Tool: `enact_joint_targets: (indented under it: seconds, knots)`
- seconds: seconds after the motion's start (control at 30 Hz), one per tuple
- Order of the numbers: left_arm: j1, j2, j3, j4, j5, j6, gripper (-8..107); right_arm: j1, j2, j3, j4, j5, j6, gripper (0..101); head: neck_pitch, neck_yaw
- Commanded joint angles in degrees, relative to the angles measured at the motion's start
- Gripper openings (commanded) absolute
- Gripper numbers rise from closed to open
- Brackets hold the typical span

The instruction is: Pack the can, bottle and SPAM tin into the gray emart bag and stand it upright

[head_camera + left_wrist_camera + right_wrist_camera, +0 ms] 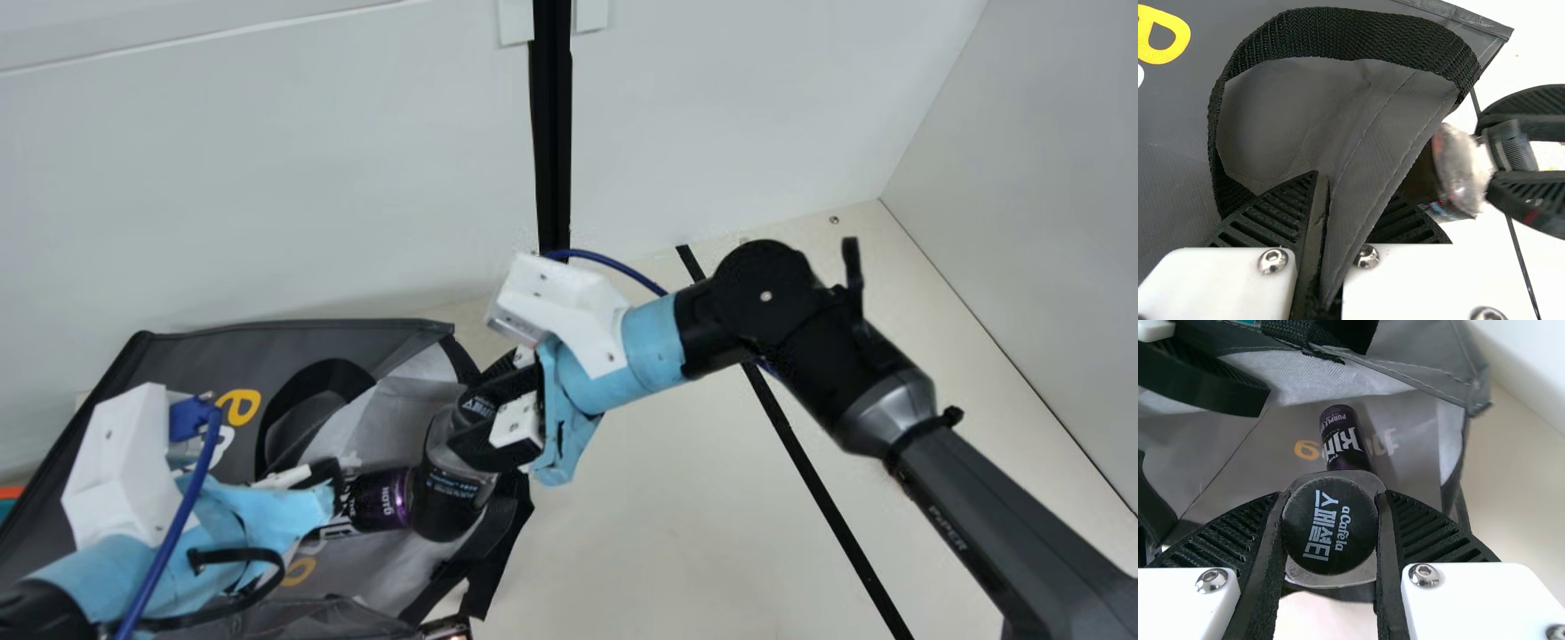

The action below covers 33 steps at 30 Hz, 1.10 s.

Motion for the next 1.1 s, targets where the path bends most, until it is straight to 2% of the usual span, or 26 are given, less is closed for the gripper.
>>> enact_joint_targets:
  seconds: [0.0,0.5,0.97,1.07]
  knots:
    - [0.0,0.0,0.0,0.0,0.0,0.0,-8,1.0,0.4,0.1,0.0,-1.0,0.1,0,-1.3,-0.1]
    - [0.0,0.0,0.0,0.0,0.0,0.0,-8,8.4,6.2,-1.7,0.1,-8.3,2.4,0,-1.3,-0.1]
    - [0.0,0.0,0.0,0.0,0.0,0.0,-8,13.5,11.4,-5.0,-2.4,-12.9,5.0,0,-1.3,-0.1]
    - [0.0,0.0,0.0,0.0,0.0,0.0,-8,14.0,12.0,-5.6,-3.1,-13.4,5.4,10,-1.3,-0.1]
